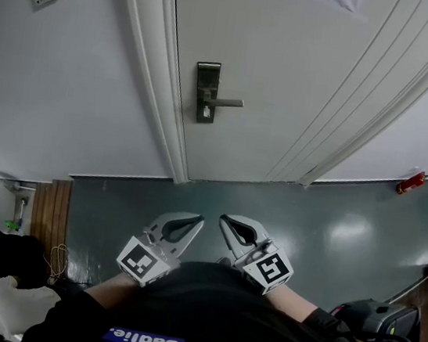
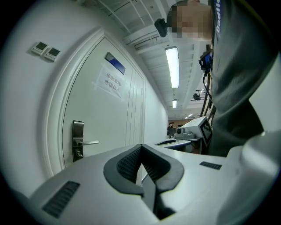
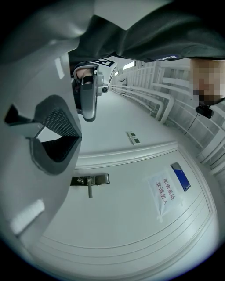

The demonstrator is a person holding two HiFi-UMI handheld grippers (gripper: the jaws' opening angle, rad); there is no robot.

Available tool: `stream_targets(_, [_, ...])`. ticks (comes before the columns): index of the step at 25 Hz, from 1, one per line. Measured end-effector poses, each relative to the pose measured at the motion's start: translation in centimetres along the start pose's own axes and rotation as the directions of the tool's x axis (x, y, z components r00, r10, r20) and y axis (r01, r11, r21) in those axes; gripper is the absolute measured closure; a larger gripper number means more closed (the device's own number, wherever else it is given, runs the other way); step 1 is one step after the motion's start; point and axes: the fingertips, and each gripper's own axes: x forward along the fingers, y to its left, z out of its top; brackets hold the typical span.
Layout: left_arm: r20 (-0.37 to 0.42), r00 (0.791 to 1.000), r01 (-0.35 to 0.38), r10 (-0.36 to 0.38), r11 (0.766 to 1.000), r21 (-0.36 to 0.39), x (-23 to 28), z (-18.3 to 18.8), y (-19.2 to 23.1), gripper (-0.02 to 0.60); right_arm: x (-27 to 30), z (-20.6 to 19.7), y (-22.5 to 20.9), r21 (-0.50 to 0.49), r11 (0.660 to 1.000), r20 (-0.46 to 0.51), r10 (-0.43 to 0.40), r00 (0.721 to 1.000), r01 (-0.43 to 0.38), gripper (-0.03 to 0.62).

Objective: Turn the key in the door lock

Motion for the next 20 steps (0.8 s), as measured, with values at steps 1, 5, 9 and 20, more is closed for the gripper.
stream_targets(1, [0.001,1.0,-0.001,0.001,1.0,0.001,0.1,0.1,-0.1,0.577,-0.1,0.0,0.0,-0.002,1.0,0.001,0.001,1.0,-0.001,0.594])
stream_targets(5, [0.004,1.0,-0.01,0.01,1.0,0.001,0.1,0.1,-0.4,0.577,-0.3,-0.1,0.1,-0.002,1.0,0.001,0.007,1.0,-0.007,0.592])
stream_targets(9, [0.004,1.0,-0.013,0.013,1.0,0.0,0.0,0.0,-0.6,0.577,-0.5,-0.2,0.2,-0.004,1.0,0.003,0.009,1.0,-0.009,0.594])
stream_targets(20, [0.008,1.0,-0.004,0.004,1.0,-0.004,0.1,-0.4,-1.6,0.577,-1.2,-0.6,0.6,0.018,1.0,0.006,0.001,1.0,-0.001,0.594])
